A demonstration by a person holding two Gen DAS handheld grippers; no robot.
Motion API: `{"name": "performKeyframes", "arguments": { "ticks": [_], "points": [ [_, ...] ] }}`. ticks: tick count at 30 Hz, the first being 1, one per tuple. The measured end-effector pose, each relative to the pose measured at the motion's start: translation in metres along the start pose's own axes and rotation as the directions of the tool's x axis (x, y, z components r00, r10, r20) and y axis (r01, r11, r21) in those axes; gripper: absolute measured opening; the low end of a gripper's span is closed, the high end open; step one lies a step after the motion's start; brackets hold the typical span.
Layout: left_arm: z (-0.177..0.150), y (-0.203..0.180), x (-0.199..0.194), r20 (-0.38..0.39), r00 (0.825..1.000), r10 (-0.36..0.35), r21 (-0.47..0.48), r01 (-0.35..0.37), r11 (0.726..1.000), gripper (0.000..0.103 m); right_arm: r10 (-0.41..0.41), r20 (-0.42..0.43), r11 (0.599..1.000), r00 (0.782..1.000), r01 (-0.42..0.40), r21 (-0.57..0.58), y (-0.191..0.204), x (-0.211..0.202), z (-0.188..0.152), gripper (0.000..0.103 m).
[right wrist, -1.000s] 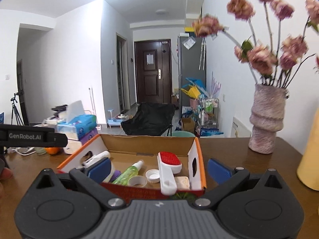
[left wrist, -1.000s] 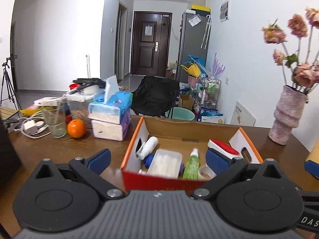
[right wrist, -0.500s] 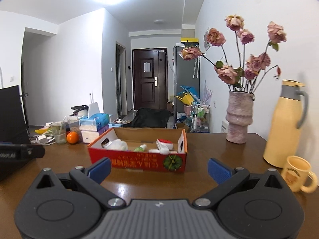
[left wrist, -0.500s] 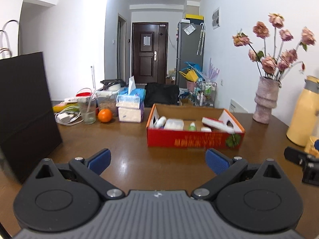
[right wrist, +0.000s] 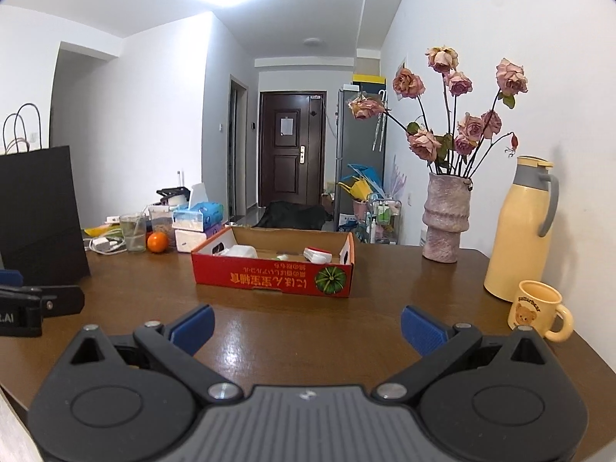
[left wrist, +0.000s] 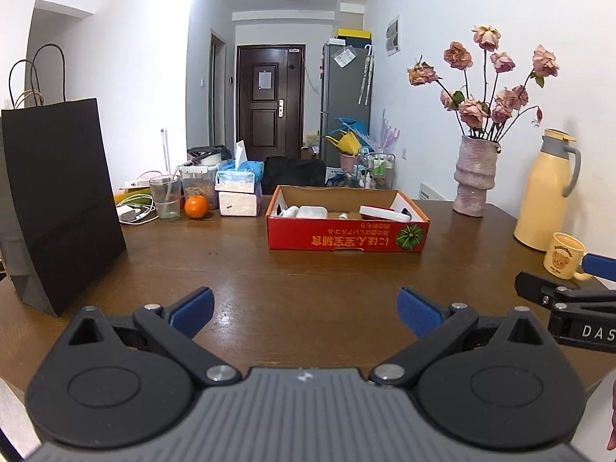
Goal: Organize rigid objects
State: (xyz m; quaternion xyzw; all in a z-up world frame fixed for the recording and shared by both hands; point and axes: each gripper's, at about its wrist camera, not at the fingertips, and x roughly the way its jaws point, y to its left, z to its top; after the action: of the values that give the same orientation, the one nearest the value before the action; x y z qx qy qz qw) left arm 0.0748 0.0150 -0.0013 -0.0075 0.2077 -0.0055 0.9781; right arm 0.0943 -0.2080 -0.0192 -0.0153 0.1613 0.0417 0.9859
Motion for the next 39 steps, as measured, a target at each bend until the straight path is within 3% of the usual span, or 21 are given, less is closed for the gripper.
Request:
{"name": "performKeyframes", "arguments": {
  "ticks": [39],
  "points": [
    [-0.007, 0.0, -0.014, 0.013, 1.0, -0.002, -0.001, 0.002, 1.0, 0.103, -0.007, 0.023, 1.0, 1.0, 0.007, -0.009, 0.003, -0.019, -0.003, 0.103]
  ]
}}
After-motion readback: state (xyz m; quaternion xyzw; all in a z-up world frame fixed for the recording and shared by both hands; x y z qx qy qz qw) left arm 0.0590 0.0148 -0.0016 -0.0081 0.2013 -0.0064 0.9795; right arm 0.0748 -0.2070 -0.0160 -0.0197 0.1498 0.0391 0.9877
